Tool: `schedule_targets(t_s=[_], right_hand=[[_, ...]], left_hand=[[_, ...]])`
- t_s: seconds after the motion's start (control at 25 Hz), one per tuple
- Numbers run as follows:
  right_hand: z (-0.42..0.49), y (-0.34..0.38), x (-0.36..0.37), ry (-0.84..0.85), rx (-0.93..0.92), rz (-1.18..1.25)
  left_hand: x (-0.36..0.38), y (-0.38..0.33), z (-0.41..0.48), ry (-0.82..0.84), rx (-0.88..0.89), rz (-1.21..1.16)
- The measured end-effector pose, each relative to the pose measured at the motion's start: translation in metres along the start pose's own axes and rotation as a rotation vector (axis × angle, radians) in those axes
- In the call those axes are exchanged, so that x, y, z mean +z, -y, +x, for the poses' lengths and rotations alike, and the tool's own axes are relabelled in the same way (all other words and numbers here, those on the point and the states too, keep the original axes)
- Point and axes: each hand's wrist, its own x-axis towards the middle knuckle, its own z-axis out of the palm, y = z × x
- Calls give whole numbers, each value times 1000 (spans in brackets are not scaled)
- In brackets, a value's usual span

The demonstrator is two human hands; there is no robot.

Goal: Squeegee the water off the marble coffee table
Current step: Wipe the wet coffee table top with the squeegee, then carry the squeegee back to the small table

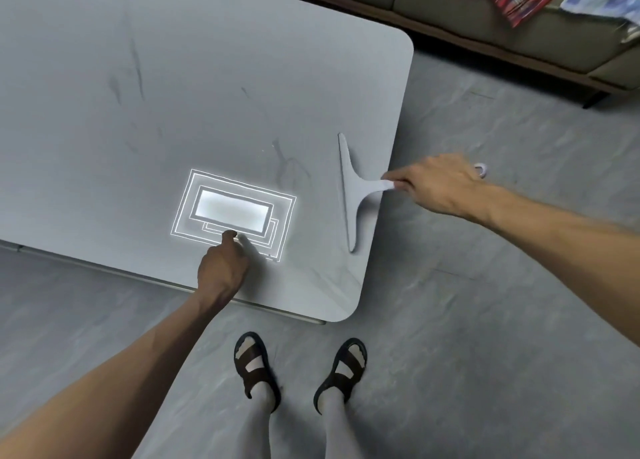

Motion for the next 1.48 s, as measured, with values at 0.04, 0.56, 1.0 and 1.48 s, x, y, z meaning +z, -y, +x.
schedule_targets(t_s=[0.04,0.56,1.0,1.48], right_hand=[[16,25,-2,-23,15,116],[94,144,14,10,67,618],[-109,-29,102,79,252,173],[-37,90,52,250,-297,72]], left_hand=[[-6,6,2,-23,-16,-16],[-14,16,3,-6,-25,-104],[27,-45,0,291,16,150],[11,-13,-8,299,175,170]])
